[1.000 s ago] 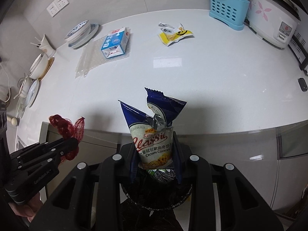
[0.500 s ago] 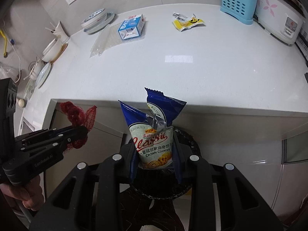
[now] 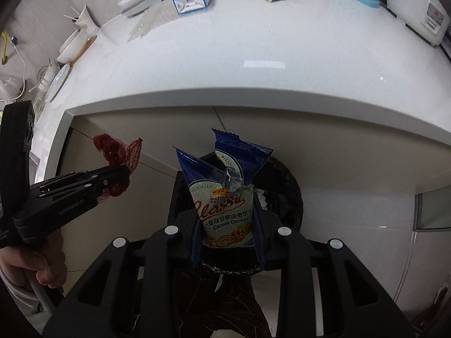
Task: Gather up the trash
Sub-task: 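Carry the mesh bag and cookie wrapper down over the black bin, then open the left tool to drop the mesh bag while the right tool drops the wrapper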
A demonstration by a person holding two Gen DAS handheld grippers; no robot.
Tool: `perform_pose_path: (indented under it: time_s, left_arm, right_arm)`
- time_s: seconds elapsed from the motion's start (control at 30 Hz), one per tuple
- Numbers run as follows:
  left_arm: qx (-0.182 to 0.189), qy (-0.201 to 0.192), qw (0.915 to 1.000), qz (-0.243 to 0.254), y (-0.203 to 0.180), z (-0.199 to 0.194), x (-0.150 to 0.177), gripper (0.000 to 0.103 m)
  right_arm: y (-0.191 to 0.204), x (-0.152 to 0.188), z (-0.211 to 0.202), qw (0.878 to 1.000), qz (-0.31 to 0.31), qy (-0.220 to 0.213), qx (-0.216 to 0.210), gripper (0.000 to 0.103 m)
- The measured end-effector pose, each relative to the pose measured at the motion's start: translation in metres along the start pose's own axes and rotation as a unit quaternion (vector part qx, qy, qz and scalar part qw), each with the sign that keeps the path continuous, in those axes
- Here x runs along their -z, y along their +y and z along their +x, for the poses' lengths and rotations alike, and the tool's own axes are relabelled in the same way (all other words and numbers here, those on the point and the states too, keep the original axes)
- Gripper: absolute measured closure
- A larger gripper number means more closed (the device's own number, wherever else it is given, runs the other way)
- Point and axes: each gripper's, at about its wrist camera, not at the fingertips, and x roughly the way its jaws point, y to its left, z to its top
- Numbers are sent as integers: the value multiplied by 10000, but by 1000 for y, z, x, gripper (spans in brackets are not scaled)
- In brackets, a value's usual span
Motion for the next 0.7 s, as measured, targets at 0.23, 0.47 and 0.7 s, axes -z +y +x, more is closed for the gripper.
perform_pose_path:
  time_s: [0.23, 0.47, 0.7]
  left_arm:
    - [-14, 13, 9999, 135, 2, 33, 8, 87]
    - [-80, 228, 9990, 363, -8, 68, 15, 87]
    - [-129, 336, 9979, 540, -20, 87, 13, 87]
  right_arm:
    - [1, 9, 31, 9996, -43, 242, 104, 75]
    - [-7, 13, 56, 9988, 52, 389, 283, 75]
    - [-23, 18, 63, 9979, 203, 458, 409, 75]
